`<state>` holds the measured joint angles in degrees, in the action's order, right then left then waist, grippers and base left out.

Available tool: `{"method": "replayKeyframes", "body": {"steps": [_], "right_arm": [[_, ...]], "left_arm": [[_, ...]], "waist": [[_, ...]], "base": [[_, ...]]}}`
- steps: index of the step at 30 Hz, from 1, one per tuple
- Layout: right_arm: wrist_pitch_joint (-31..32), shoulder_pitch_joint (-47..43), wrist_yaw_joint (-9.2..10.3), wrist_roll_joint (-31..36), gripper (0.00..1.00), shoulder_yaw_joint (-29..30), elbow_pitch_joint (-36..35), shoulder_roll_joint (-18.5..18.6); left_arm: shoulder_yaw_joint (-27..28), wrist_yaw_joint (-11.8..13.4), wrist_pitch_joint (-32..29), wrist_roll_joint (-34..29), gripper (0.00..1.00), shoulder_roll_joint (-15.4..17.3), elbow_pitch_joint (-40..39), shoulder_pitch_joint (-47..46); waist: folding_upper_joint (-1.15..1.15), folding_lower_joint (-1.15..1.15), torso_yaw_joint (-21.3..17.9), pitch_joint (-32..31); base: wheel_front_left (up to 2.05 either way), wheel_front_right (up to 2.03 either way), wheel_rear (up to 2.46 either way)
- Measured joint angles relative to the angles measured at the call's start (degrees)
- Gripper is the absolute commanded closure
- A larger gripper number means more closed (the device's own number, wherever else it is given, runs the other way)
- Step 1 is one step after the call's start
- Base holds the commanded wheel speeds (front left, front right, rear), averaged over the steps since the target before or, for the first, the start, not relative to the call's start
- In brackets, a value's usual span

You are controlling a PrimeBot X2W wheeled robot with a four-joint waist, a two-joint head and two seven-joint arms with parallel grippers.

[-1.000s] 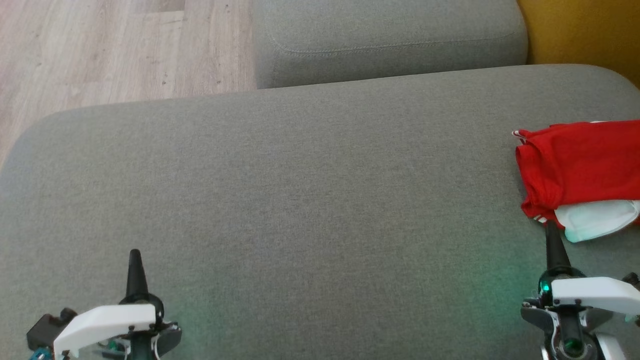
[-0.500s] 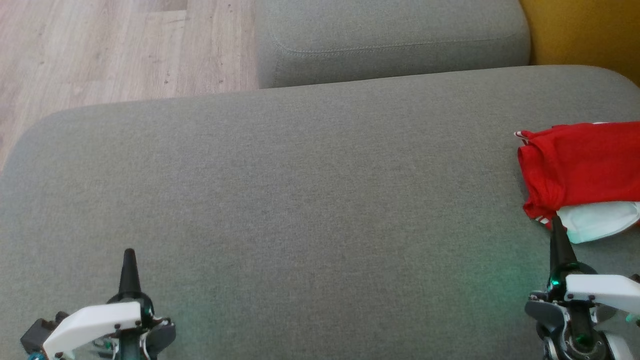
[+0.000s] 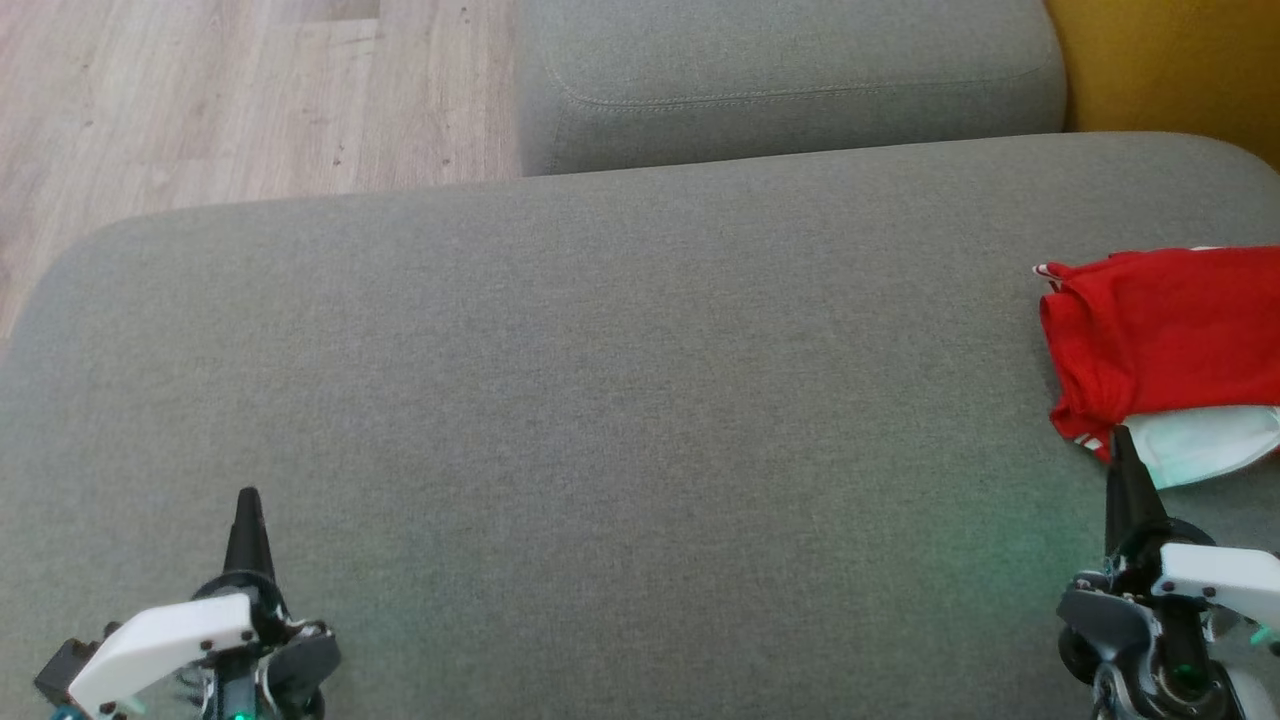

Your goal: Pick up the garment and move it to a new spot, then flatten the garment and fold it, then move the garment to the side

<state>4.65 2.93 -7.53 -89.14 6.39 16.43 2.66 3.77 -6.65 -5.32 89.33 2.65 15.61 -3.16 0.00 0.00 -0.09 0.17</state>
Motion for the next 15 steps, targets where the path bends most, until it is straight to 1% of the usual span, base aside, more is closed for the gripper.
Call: {"method": "replayKeyframes", "body": {"steps": [2, 5, 15], "right_arm": [[0.5, 0.0, 0.0, -1.3, 1.0, 0.2, 0.0, 0.0], [1.0, 0.0, 0.0, -3.0, 1.0, 0.4, -0.1, 0.0], [1.0, 0.1, 0.0, -3.1, 1.0, 0.6, -0.2, 0.0]], "left_arm": [[0.1, -0.4, -0.3, 1.2, 1.0, 0.0, 0.0, 0.0], [0.4, -0.4, -0.7, 2.6, 1.0, 0.0, 0.0, 0.0], [0.5, -0.4, -0.7, 2.5, 1.0, 0.0, 0.0, -0.1]], "waist": [[0.0, 0.0, 0.0, 0.0], [0.0, 0.0, 0.1, 0.0], [0.0, 0.0, 0.1, 0.0]], "base": [[0.0, 0.0, 0.0], [0.0, 0.0, 0.0], [0.0, 0.0, 0.0]]}}
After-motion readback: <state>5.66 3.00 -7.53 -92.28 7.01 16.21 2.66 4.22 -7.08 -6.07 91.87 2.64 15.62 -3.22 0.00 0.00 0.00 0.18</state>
